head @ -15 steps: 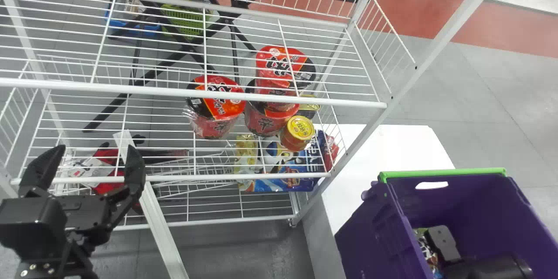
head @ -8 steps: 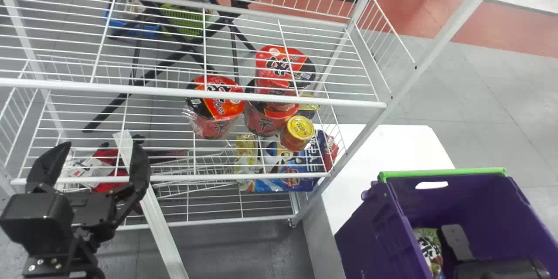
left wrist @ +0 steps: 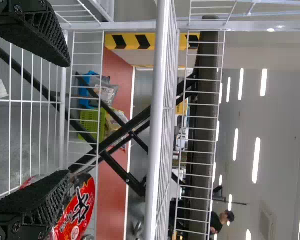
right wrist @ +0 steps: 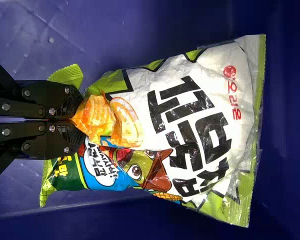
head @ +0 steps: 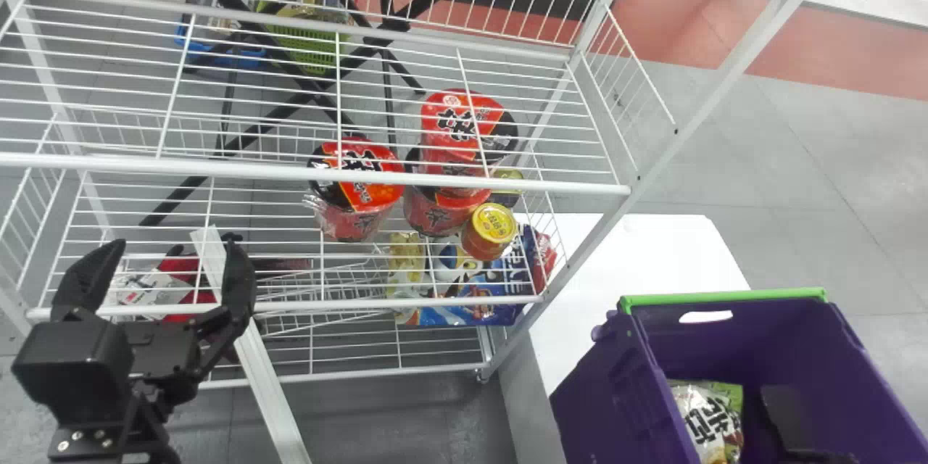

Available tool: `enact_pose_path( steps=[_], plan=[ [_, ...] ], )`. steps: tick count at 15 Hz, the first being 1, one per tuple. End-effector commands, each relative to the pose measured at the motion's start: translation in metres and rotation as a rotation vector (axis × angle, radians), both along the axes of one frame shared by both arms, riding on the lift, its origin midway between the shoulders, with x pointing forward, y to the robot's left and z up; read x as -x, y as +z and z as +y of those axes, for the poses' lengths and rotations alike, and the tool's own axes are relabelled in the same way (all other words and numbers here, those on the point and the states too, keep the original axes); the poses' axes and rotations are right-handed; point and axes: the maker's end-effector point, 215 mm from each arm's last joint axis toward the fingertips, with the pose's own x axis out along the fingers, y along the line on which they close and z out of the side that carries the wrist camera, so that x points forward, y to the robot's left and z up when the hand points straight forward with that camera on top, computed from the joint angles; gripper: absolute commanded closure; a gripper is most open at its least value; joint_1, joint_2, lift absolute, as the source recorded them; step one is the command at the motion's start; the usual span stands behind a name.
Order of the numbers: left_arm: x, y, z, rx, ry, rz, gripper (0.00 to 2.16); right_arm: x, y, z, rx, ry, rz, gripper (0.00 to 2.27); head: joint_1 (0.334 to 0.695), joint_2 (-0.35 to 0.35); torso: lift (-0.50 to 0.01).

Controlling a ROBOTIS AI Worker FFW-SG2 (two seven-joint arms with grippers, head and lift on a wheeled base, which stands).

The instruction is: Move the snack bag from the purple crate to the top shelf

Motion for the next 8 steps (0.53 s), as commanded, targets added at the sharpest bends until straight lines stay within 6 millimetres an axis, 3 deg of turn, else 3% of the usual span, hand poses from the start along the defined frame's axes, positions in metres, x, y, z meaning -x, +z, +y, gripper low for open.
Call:
enact_pose_path(
  steps=[1, 8],
  plan=[
    [0.002, 0.000, -0.002, -0.003, -0.004, 0.000, 0.03, 0.003, 0.009, 0.001, -0.003, -0.019, -0.007, 1.86, 0.695, -0.350, -0.418],
    [0.007, -0.002, -0.003, -0.011, 0.000, 0.004, 0.03, 0.008, 0.045, 0.007, -0.028, -0.064, -0.076, 1.86, 0.695, -0.350, -0.390]
  ],
)
